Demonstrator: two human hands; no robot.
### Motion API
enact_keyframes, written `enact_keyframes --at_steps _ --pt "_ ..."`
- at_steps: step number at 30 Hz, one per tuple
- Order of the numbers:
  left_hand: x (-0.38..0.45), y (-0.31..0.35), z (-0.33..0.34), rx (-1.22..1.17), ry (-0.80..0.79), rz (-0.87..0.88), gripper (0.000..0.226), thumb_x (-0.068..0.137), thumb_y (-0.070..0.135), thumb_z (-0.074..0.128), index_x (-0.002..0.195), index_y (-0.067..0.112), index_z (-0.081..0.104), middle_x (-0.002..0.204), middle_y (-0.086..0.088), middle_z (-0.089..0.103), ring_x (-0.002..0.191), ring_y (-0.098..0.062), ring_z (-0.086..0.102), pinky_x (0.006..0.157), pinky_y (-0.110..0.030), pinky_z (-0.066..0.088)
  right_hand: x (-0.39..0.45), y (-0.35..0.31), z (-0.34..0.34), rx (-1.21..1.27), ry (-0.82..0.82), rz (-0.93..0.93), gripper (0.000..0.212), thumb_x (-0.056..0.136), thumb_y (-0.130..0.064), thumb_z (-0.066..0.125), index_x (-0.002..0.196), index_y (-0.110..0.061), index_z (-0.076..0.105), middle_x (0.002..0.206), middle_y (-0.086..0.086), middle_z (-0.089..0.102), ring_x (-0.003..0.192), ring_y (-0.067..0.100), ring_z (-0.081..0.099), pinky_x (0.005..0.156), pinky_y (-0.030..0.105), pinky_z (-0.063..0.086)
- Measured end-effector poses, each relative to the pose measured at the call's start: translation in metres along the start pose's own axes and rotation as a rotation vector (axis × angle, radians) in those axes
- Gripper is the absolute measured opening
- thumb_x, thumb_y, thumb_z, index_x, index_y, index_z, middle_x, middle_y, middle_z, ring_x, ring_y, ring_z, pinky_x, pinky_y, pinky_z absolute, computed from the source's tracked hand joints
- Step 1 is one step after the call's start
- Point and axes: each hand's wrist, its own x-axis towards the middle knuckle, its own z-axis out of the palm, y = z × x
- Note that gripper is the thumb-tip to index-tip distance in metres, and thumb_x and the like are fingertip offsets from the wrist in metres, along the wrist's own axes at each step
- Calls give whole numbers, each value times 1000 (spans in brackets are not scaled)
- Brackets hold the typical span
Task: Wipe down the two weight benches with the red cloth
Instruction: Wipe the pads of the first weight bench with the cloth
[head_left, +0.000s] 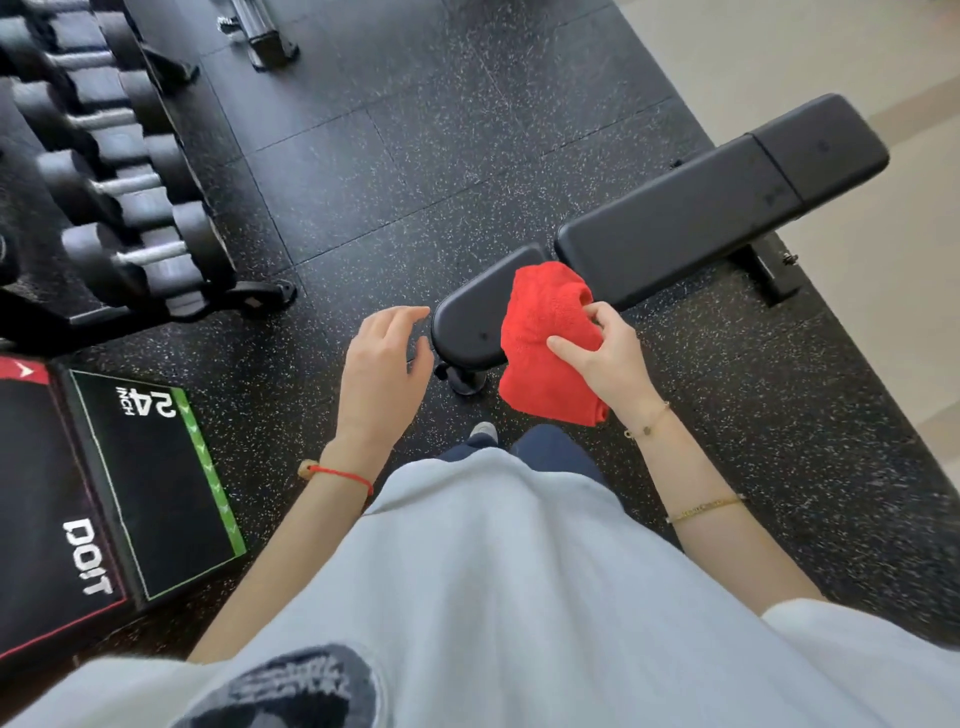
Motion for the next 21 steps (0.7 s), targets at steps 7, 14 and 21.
enact_keyframes --at_steps 7,14,21 --pt "35 3 18 25 -11 -62 32 95 10 55 126 9 60 123 -6 64 115 -26 55 100 -41 45 57 7 -1 -26 -84 6 31 78 -17 78 100 -8 58 100 10 68 95 26 64 87 40 50" --pt "53 16 61 38 27 -188 31 94 8 56 124 6 62 122 -9 65 114 -29 57 100 -43 46 113 24 -17 -125 -256 -15 28 78 -17 76 96 -12 56 92 2 66 84 15 60 73 27 43" --pt "69 16 130 59 40 -278 32 93 6 56 124 6 62 122 -11 64 116 -30 57 100 -45 47 171 70 -27 -236 -374 -53 27 77 -19 75 93 -12 55 82 -6 63 77 12 58 63 18 39"
